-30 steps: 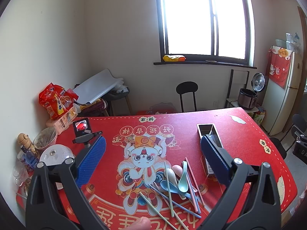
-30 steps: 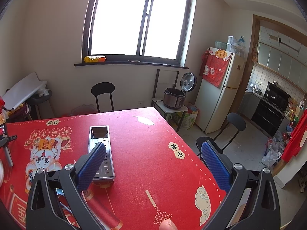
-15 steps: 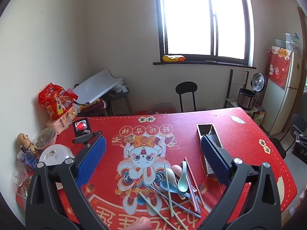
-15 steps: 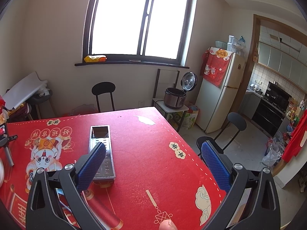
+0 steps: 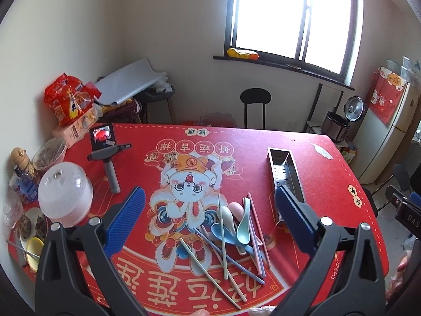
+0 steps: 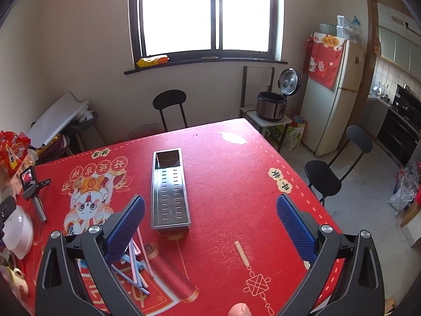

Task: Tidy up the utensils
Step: 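Lower both tools toward the utensil pile beside the steel tray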

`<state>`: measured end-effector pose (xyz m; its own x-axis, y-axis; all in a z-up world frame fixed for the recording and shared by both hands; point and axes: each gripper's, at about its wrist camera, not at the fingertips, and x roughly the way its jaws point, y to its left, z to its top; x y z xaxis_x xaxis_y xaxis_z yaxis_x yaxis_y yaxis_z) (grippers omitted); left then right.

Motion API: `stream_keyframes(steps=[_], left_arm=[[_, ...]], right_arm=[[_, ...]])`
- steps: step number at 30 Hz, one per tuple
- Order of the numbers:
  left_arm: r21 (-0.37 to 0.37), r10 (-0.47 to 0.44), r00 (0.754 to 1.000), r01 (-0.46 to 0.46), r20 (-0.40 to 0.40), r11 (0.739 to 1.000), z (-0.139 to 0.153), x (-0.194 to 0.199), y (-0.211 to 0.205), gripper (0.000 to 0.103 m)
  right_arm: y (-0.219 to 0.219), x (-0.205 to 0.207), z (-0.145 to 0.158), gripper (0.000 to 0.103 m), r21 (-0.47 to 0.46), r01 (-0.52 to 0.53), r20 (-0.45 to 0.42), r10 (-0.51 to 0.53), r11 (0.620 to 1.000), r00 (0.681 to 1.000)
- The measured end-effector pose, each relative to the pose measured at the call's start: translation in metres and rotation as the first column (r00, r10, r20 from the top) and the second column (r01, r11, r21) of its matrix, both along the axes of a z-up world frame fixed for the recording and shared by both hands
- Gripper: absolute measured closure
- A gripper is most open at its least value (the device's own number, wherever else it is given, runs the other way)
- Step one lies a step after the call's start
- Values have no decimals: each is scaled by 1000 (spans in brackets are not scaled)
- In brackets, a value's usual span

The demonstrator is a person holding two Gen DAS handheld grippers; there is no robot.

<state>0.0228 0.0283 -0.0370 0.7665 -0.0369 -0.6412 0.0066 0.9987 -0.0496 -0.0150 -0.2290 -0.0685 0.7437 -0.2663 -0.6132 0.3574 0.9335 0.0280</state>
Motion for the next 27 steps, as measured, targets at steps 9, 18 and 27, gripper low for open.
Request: stream_keyframes(steps=[9,18,27], left_arm=[[16,65,990,-63,-128,998,-52,13,37,6],[-25,106,907,-127,-407,992,-154,22,69,6],[-125,71,805,-177,-589,976,-233,29,63,6]], right_arm=[[21,49,-45,5,82,-228,-92,236,970,967],[84,87,-113,5,25,-484,-295,469,875,832],[79,100,-172,5,231,-467,-382,521,854,763]])
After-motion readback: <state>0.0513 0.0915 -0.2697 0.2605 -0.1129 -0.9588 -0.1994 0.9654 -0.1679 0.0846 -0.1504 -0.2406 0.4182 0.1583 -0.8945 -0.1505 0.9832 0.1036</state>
